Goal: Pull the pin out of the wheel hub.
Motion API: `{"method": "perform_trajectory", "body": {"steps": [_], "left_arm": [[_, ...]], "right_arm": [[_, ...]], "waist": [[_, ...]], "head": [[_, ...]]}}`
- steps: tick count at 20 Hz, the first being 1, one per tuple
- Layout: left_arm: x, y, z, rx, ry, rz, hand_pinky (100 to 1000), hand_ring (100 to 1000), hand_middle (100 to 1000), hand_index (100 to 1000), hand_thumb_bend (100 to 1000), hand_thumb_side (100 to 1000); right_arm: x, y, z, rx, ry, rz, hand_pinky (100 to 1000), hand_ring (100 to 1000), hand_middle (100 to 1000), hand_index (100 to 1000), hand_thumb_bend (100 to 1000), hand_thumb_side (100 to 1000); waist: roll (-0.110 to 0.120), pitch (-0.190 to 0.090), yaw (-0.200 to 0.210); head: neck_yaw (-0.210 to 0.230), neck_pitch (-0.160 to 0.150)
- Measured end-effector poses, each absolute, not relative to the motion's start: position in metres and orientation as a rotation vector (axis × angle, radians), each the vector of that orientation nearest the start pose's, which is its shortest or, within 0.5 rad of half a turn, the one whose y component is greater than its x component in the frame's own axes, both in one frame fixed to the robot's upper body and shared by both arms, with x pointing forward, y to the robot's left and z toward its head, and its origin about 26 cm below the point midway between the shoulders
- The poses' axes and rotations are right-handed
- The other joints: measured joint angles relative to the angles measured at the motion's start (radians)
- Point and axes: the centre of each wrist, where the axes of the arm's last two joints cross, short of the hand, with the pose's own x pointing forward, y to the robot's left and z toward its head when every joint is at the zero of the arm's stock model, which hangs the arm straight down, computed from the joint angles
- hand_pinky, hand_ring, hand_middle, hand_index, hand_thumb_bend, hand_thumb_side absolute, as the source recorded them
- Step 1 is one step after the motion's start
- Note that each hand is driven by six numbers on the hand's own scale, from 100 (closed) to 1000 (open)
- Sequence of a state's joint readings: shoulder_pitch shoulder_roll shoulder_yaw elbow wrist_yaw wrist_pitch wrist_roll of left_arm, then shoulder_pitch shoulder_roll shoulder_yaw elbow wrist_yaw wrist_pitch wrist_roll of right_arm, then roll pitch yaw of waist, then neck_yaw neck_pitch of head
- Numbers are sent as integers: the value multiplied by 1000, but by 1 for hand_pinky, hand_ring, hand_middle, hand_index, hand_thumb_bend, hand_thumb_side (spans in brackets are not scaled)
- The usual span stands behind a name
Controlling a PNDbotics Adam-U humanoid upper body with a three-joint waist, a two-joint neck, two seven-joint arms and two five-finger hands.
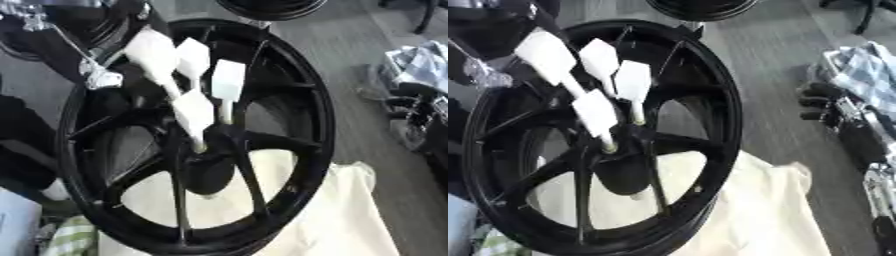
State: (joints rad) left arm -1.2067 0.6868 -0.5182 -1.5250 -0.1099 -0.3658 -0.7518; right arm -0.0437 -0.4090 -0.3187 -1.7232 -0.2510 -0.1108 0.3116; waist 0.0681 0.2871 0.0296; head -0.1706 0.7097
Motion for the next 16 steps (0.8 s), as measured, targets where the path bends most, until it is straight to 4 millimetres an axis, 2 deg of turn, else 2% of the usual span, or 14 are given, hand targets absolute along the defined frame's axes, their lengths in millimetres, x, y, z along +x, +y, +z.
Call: {"method": "perform_trajectory", "body": {"steps": [3,8,12,16], "left_arm": [[373,184,393,-356,2171,2456,729,515,370,295,100,251],[366,223,403,-398,2297,2421,728,510,362,292,100,246],[362,259,402,-443,2402,2413,727,508,358,294,100,245],[359,297,390,-525,2488,2443,726,506,356,297,100,244]], "right_arm": [[271,-405,106,-144,-1924,263,718,795,765,820,100,791],[271,-406,106,-148,-1926,259,718,795,765,820,100,791],[271,-406,106,-151,-1927,255,718,796,766,820,100,787],[271,-407,106,-159,-1932,248,718,796,766,820,100,785]], "waist": [[0,0,3],[0,0,6],[0,0,8],[0,5,9]], "head": [[-3,0],[-8,0],[-11,0],[-16,0]]}}
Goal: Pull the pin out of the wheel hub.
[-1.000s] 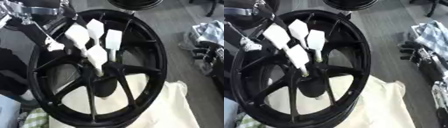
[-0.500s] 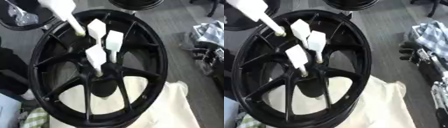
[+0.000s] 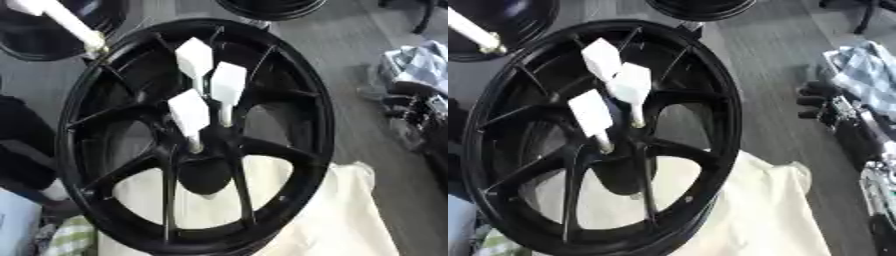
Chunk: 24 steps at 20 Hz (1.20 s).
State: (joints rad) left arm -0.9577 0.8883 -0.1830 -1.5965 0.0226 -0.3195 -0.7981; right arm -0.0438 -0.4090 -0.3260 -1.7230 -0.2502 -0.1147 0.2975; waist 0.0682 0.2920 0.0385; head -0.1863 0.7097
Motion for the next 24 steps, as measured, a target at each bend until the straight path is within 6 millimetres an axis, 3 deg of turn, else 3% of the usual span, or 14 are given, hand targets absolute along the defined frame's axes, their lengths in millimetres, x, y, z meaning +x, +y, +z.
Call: {"method": "perform_trajectory", "body": {"steps": [8,15,16,17,19,22,24], "left_arm": [[359,373,353,-810,2626,2527,732,514,367,320,100,246],[362,410,322,-1119,2608,2625,768,572,444,410,100,257],[362,413,318,-1157,2598,2632,778,586,460,437,100,258],[362,415,314,-1188,2591,2638,803,621,503,525,100,261],[361,420,305,-1243,2573,2663,892,770,720,839,100,275],[360,425,293,-1309,2503,2752,939,831,792,909,151,295],[359,427,287,-1347,2421,2830,955,847,807,925,100,485]], "right_arm": [[270,-410,108,-180,-1937,226,718,797,767,820,100,781],[269,-412,108,-187,-1939,219,719,797,767,821,100,781],[269,-412,108,-188,-1940,219,719,797,767,821,100,781],[269,-412,108,-188,-1940,219,719,797,767,821,100,782],[269,-412,108,-189,-1941,218,719,798,767,821,100,781],[268,-412,107,-191,-1939,216,719,798,768,821,100,781],[267,-413,106,-192,-1936,215,719,798,768,821,100,780]], "waist": [[2,0,5],[-2,0,8],[-3,0,8],[-4,0,9],[-4,0,11],[-4,0,13],[-4,0,15]], "head": [[-6,0],[7,1],[10,1],[12,1],[13,1],[13,1],[11,1]]}}
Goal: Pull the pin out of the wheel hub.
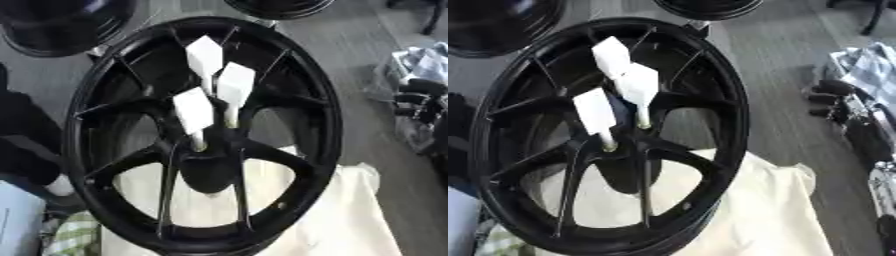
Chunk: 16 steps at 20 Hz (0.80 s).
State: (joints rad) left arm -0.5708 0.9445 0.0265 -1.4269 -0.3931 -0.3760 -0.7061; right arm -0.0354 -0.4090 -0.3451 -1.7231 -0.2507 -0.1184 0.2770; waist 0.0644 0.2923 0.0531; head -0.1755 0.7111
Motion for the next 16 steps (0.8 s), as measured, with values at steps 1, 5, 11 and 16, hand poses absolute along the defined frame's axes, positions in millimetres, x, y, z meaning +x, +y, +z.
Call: {"method": "perform_trajectory", "body": {"steps": [1,5,11,16], "left_arm": [[360,428,285,796,-1394,-1667,959,850,811,931,100,548],[361,434,279,809,-1335,-1664,956,847,806,930,100,559],[362,436,275,764,-1389,-1630,914,800,746,903,100,268],[364,429,274,605,-1622,-1487,837,708,622,823,100,255]], "right_arm": [[267,-413,106,-193,-1935,215,719,798,768,821,100,780],[267,-413,106,-193,-1935,215,719,798,768,821,100,781],[267,-413,106,-193,-1935,214,719,798,768,821,100,781],[267,-413,106,-193,-1934,214,719,798,768,821,100,781]], "waist": [[0,0,1],[0,0,2],[0,0,2],[0,0,2]], "head": [[-2,0],[-3,0],[-3,-1],[-3,-1]]}}
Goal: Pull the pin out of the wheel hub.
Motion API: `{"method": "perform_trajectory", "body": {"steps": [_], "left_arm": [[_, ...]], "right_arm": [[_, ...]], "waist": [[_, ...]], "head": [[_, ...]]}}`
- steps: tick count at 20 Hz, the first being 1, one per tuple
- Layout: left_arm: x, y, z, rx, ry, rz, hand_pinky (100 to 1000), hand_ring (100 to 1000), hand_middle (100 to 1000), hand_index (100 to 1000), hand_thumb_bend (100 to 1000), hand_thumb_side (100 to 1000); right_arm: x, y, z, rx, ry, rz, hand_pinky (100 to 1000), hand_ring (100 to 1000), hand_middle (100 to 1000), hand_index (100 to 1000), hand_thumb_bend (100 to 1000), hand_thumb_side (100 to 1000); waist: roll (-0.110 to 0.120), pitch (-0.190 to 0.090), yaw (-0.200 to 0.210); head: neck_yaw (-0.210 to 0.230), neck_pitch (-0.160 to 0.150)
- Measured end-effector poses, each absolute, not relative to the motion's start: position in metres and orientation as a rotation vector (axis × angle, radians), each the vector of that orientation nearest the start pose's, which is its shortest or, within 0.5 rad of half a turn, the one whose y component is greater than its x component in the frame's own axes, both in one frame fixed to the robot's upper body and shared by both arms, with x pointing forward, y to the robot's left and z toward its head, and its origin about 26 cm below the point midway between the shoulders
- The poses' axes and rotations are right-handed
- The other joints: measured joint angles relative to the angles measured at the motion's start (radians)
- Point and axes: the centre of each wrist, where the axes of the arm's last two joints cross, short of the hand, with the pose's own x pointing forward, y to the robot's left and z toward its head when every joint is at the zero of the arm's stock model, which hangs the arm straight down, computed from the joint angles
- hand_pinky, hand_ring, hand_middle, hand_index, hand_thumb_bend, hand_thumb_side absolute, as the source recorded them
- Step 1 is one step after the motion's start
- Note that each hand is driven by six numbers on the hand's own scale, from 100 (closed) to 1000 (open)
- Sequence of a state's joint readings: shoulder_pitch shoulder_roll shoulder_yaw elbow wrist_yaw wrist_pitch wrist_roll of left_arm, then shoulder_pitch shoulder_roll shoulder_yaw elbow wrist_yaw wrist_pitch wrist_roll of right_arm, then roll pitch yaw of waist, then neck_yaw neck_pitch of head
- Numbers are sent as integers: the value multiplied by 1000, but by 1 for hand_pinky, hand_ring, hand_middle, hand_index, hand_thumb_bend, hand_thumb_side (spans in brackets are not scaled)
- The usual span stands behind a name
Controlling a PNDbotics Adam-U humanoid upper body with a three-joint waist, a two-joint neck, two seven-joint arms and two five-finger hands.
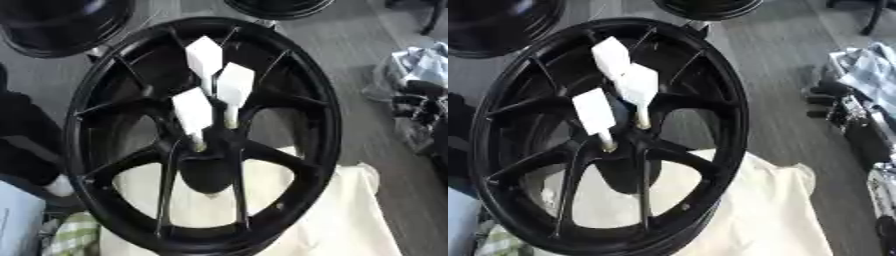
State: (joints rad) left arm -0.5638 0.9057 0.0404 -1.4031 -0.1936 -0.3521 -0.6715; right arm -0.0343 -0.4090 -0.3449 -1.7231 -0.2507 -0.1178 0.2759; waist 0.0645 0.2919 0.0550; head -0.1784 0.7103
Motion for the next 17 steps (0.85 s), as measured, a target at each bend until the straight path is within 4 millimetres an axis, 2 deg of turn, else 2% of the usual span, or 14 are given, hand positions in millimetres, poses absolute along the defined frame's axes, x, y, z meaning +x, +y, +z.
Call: {"method": "perform_trajectory", "body": {"steps": [4,8,12,17], "left_arm": [[365,411,276,451,-1884,-1268,810,672,597,817,100,367],[365,380,277,267,-2070,-1042,802,663,594,815,100,475],[365,344,278,93,-2159,-897,798,660,599,817,100,521],[365,308,268,-92,-2174,-782,794,660,610,820,100,561]], "right_arm": [[267,-412,106,-193,-1933,213,718,797,767,820,100,783],[267,-412,106,-193,-1932,211,718,797,767,819,100,783],[268,-412,106,-192,-1933,211,718,797,767,819,100,782],[269,-411,108,-186,-1938,206,718,797,767,819,100,782]], "waist": [[-1,0,0],[-6,0,-4],[-10,0,-6],[-16,0,-7]], "head": [[2,0],[6,0],[12,-1],[19,-1]]}}
